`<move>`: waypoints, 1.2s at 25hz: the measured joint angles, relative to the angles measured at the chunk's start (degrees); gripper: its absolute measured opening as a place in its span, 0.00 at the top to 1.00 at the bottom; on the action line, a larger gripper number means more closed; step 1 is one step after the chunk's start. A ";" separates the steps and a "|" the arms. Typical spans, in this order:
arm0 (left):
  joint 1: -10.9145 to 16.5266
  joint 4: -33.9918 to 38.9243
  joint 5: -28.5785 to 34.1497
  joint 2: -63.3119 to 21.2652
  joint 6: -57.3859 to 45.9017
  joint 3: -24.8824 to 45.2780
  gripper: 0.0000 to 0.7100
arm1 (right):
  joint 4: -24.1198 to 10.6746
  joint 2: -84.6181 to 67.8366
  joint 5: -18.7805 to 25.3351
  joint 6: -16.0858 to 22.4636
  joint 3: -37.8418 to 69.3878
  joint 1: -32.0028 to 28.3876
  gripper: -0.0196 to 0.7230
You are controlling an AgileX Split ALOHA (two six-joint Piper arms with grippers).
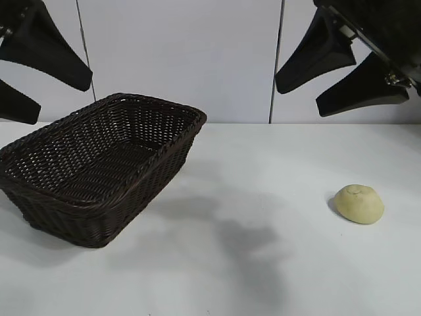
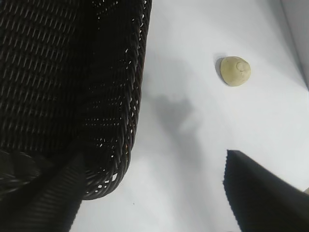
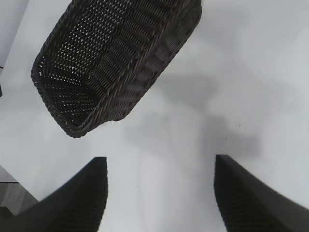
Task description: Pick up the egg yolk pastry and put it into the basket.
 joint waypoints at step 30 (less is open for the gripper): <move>0.00 21.03 -1.96 11.84 -64.93 0.00 0.20 | -0.81 0.00 0.05 0.00 0.00 0.00 0.35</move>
